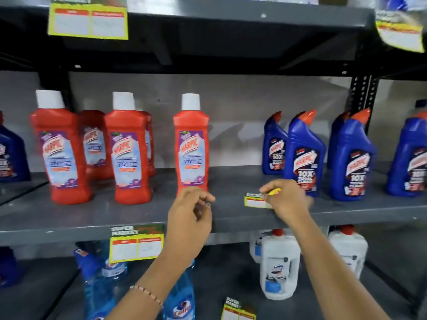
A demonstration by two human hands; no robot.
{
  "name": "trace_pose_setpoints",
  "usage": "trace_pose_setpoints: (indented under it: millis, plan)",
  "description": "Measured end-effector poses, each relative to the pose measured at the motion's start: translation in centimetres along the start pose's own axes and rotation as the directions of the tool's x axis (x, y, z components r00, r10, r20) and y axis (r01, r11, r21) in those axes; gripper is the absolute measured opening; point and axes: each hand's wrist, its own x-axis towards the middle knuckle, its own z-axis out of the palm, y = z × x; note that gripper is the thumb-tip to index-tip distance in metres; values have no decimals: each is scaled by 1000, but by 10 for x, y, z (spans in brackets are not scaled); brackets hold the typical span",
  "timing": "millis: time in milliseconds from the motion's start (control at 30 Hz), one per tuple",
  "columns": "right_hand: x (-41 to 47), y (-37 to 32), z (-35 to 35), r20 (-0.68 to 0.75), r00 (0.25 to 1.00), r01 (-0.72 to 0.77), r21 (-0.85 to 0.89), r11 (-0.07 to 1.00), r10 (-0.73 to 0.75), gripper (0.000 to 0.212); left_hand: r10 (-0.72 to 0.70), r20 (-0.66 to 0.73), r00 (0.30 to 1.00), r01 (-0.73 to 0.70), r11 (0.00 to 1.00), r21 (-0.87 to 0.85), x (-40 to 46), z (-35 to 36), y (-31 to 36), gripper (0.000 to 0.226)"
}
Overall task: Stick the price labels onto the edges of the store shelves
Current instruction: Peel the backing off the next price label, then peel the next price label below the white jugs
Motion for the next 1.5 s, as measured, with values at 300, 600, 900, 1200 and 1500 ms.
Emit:
trace_pose_setpoints:
  millis: [300,600,900,1200,1500]
  plan:
    - [-30,77,-87,-48,970,219,588,779,-237,32,-76,271,959,103,991,-84,18,124,80,15]
    - [-3,189,-137,-188,981,117,407,906,-43,19,-151,330,932,159,987,3,-11,247,151,5]
    - [7,210,-128,-340,938,171,287,942,-67,15,-105,311,945,62,987,145,-13,270,150,12]
    - [-17,218,-107,-671,741,310,314,897,-22,28,213,332,919,-303,921,246,-48,241,109,14]
    - [-113,252,43,125,978,112,347,931,-165,29,-613,591,525,125,743,658,-168,151,-103,36]
